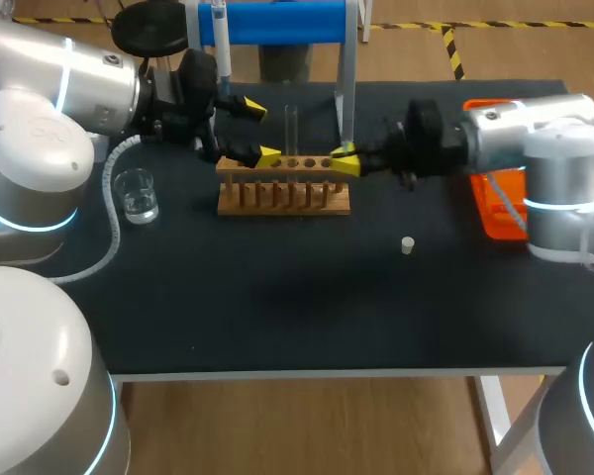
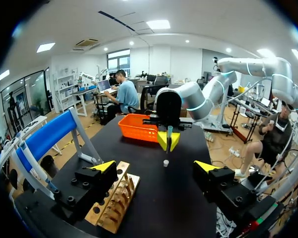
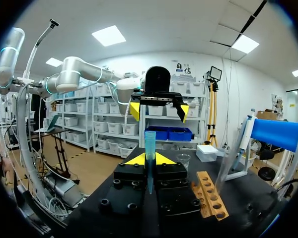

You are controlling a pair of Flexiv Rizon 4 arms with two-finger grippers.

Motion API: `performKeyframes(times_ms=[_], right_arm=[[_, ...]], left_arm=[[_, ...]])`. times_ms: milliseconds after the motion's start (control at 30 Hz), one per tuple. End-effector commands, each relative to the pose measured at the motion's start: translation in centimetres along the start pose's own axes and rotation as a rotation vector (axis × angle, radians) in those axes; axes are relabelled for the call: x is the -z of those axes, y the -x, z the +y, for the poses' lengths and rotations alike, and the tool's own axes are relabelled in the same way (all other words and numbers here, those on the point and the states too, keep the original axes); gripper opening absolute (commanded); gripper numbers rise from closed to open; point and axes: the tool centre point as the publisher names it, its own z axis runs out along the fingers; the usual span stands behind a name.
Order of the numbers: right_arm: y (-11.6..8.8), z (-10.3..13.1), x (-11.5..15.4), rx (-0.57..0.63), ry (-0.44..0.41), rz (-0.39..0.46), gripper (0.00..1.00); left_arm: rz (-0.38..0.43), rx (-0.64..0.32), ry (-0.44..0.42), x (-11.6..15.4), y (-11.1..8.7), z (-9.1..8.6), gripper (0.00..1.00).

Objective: Invert the test tube, pick up the pipette, mount the tip to pipette, aspirate from beaker and dispense into the tube, eject the tip, return the pipette, and cap with the stopper.

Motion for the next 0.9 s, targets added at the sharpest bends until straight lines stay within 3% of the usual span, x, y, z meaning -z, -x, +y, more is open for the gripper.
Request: performKeyframes(times_ms=[33,400,900], right_arm=[[-1.3,0.0,3.7,0.004,-0.006,-0.023,0.00],[-2.4,-1.5,9.2,-0.011,0.010,-0.065,0.00],[-4.2,-3.4,12.6,-0.043,-0.004,-0.079,0.00]], left_arm=[[0.003,0.001,0.004,0.0,0.1,-0.1,1.00],[0.003,0.001,0.004,0.0,0.1,-0.1,1.00],[0.003,0.001,0.004,0.0,0.1,-0.1,1.00]])
